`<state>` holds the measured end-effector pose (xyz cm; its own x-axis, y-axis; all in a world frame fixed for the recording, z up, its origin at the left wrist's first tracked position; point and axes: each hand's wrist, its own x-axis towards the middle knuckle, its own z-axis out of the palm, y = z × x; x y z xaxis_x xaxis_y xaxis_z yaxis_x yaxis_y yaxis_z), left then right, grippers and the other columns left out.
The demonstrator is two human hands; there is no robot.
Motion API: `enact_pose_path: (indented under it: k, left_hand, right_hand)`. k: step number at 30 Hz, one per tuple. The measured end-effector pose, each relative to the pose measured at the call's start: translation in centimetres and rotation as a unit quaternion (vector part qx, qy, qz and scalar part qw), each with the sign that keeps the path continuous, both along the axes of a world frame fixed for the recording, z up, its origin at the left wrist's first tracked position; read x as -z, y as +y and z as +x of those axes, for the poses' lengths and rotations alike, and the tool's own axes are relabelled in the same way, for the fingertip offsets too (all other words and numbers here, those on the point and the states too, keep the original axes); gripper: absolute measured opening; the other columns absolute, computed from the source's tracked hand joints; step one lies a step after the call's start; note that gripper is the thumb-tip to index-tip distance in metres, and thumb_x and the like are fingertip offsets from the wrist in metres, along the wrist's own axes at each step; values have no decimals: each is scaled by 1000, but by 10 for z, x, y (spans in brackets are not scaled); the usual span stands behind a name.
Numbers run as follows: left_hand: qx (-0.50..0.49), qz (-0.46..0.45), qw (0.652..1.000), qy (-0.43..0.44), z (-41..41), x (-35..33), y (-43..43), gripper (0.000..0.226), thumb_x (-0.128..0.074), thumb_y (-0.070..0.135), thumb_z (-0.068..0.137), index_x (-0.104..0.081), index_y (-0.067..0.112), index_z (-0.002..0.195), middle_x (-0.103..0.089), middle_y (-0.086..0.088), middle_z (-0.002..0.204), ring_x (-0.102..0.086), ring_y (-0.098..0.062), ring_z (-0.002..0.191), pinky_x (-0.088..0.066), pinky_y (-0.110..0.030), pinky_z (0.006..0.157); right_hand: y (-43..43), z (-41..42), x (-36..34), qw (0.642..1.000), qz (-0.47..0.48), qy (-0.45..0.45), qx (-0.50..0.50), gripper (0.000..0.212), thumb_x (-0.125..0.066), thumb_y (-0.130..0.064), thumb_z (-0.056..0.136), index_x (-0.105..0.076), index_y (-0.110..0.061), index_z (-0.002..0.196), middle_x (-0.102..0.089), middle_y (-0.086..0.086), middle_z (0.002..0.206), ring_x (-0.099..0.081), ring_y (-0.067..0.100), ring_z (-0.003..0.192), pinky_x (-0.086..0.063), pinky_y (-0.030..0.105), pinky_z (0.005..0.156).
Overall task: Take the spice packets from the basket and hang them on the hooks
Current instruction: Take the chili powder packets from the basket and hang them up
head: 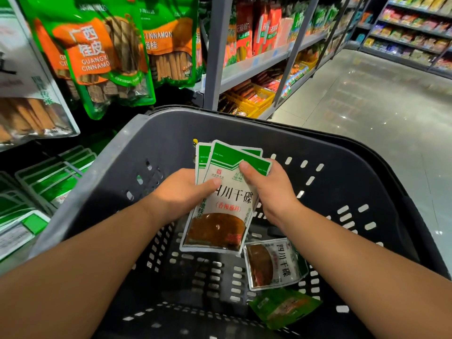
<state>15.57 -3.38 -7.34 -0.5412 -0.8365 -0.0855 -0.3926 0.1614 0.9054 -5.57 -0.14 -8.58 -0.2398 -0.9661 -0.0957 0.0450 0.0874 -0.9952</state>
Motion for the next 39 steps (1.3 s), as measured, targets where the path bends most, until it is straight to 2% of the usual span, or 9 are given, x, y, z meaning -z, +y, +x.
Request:
enact_pose_path:
  k: [3, 8, 16, 20, 24, 28, 34, 37, 39]
  left_hand:
    - [26, -31, 998, -50, -1, -6, 3, 17, -55, 50, 100, -71, 48, 107, -72, 30, 97, -67, 13, 93, -48, -6, 75]
    - [19, -21, 993, -116, -6, -8, 3, 25, -55, 50, 101, -73, 38, 114, -75, 18, 102, -70, 1, 91, -55, -21, 80]
    - [7, -48, 971, -233, -5, 0, -6, 31, -55, 54, 100, -76, 32, 106, -74, 16, 89, -68, 0, 81, -53, -25, 71]
    - [23, -61, 953, -296, -4, -1, -7, 34, -53, 56, 100, -74, 30, 105, -75, 13, 91, -69, -6, 84, -58, -34, 82]
    - [35, -63, 951, -302, -4, -1, -7, 33, -54, 56, 99, -74, 29, 99, -72, 15, 83, -67, -2, 78, -53, -27, 70]
    - [34, -63, 955, -289, -5, 1, -5, 31, -57, 54, 99, -74, 29, 98, -71, 14, 83, -66, -1, 78, -52, -27, 71]
    - [50, -72, 948, -306, -5, 2, -5, 35, -55, 54, 99, -73, 25, 97, -70, 12, 80, -66, 0, 73, -47, -22, 60]
    - [56, -91, 943, -314, -5, 2, -4, 32, -55, 55, 99, -69, 28, 89, -65, 14, 75, -61, 2, 70, -44, -21, 57]
    - [59, -96, 941, -318, -5, 1, -3, 32, -55, 55, 99, -65, 31, 80, -63, 14, 73, -60, 2, 68, -42, -21, 56]
  right_hand:
    - [-1, 6, 2, 998, 8, 53, 25, 50, -81, -30, 87, -57, -12, 127, -77, 8, 110, -77, 23, 95, -63, 51, 83]
    - [-3, 6, 8, 991, 18, 128, 36, 55, -84, -38, 81, -52, -22, 123, -74, 1, 112, -76, 17, 98, -63, 47, 85]
    - [-7, -15, 23, 980, 60, 179, -64, 50, -84, -34, 83, -56, -17, 120, -74, 2, 110, -73, 13, 98, -61, 30, 84]
    - [-10, -42, 39, 963, 126, 226, -75, 42, -81, -38, 86, -63, -13, 114, -70, 1, 88, -65, 12, 79, -53, 24, 70]
    - [-10, -86, 67, 913, 260, 311, -38, 52, -80, -56, 79, -66, -14, 106, -69, 1, 93, -66, 21, 89, -55, 36, 80]
    - [6, -107, 76, 877, 384, 287, -47, 39, -70, -40, 95, -68, -6, 113, -72, 10, 106, -67, 27, 104, -53, 42, 99]
    - [19, -109, 79, 866, 426, 258, -37, 41, -62, -36, 101, -59, -6, 129, -66, 8, 112, -60, 21, 94, -45, 40, 93]
    - [22, -106, 84, 849, 456, 263, -50, 48, -63, -40, 100, -54, -7, 134, -58, 11, 128, -57, 31, 118, -46, 49, 106]
    - [24, -107, 86, 834, 481, 263, -64, 47, -64, -43, 98, -55, -11, 131, -56, 10, 125, -58, 32, 117, -47, 51, 108]
